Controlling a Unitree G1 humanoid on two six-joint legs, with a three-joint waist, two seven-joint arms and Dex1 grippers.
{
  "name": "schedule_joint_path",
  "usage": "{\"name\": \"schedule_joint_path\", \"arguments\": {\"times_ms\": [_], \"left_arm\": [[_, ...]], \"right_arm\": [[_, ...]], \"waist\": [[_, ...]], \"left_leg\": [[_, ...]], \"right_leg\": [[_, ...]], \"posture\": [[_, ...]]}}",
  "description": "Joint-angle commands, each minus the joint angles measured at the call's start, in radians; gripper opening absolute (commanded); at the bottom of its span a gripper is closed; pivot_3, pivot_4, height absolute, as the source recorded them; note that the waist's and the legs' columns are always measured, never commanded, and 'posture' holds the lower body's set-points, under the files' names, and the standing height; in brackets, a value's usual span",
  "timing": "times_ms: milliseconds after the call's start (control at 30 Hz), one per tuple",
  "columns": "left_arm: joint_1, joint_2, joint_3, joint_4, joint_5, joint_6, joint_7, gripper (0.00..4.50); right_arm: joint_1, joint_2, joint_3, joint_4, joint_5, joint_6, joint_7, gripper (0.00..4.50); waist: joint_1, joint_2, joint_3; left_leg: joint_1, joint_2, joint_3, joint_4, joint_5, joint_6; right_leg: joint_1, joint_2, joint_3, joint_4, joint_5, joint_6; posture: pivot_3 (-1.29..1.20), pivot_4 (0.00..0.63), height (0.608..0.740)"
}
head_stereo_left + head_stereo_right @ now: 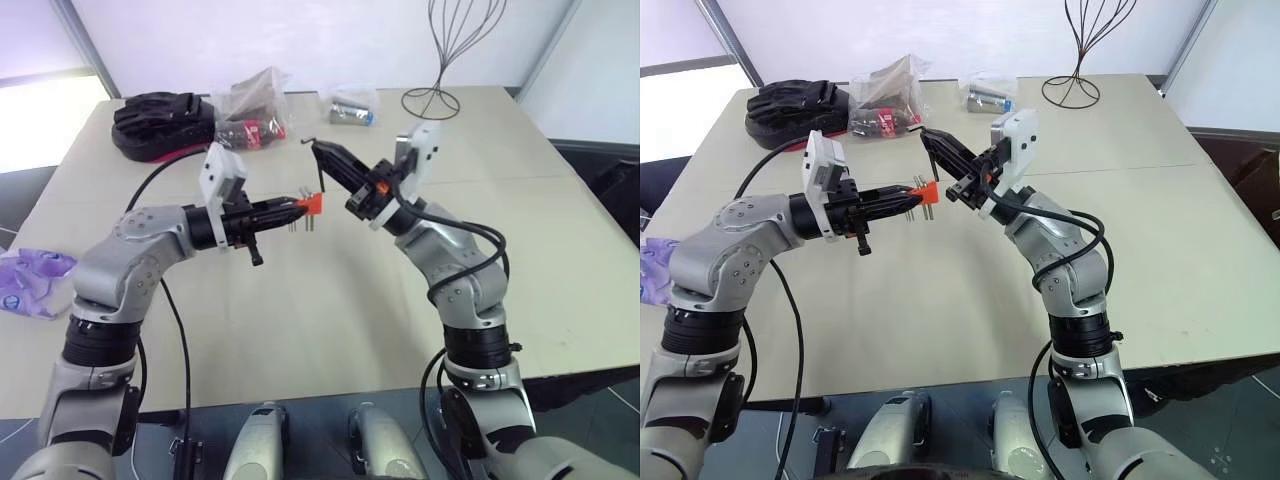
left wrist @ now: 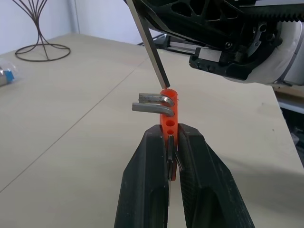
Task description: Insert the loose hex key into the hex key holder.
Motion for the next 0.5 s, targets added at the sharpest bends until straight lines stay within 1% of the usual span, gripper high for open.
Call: {"name": "schedule_joint_path", "arguments": {"times_ms": [33, 500], "left_arm": [[-0.019, 0.000, 0.023, -0.005, -0.003, -0.021, -0.001, 0.00], [-0.031, -0.003, 0.019, 0.010, 0.001, -0.026, -0.004, 0.00]], "right_arm": [[-0.030, 0.008, 0.001, -0.043, 0.022, -0.010, -0.001, 0.07], [-0.027, 0.007, 0.022, -0.066, 0.043, 0.005, -0.002, 0.07]], "waist": [[0.000, 0.000, 0.000], [0.000, 0.000, 0.000]], "left_leg": [[0.000, 0.000, 0.000, 0.000, 0.000, 0.000], [0.000, 0.000, 0.000, 0.000, 0.000, 0.000]], "right_leg": [[0.000, 0.000, 0.000, 0.000, 0.000, 0.000], [0.000, 0.000, 0.000, 0.000, 0.000, 0.000]], "posture": [[0.00, 0.150, 0.740], [0.00, 0.150, 0.740]]}}
